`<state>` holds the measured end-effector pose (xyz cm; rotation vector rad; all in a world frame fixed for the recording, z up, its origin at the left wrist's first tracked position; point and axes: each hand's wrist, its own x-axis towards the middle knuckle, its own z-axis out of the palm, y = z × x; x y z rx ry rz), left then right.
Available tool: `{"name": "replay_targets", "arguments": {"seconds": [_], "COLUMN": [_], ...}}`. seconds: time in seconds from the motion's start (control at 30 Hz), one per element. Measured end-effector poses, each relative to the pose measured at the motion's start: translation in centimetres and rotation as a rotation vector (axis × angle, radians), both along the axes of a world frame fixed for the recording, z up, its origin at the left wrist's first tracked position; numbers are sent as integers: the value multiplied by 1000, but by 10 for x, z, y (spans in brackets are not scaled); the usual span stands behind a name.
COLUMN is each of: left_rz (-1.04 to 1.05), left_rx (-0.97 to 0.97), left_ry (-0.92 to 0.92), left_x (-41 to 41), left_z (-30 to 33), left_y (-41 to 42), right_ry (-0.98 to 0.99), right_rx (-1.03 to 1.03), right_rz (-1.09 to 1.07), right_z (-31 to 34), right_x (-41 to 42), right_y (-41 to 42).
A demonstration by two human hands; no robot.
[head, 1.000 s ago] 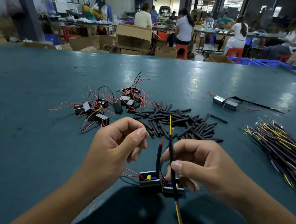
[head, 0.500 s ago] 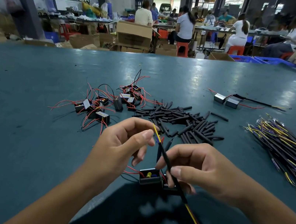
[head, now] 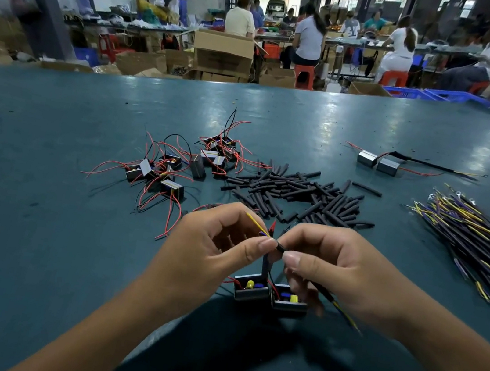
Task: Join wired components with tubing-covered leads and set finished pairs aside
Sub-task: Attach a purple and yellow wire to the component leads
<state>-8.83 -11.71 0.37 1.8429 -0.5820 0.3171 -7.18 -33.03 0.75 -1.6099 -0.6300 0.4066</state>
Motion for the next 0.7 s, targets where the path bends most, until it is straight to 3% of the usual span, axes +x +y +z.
{"name": "replay_targets", "arguments": {"seconds": [0.43,0.7], "left_rz": [-18,81], "left_rx": [-290,-35], "left_ry": [245,64], "left_x": [6,6], "left_z": [-2,-2], "left_y": [0,5], "right_ry": [153,134], "right_rx": [31,-55], "right_rz": [48,10], "right_z": [10,9], "right_x": [-3,-2], "right_y": [-3,-2]}}
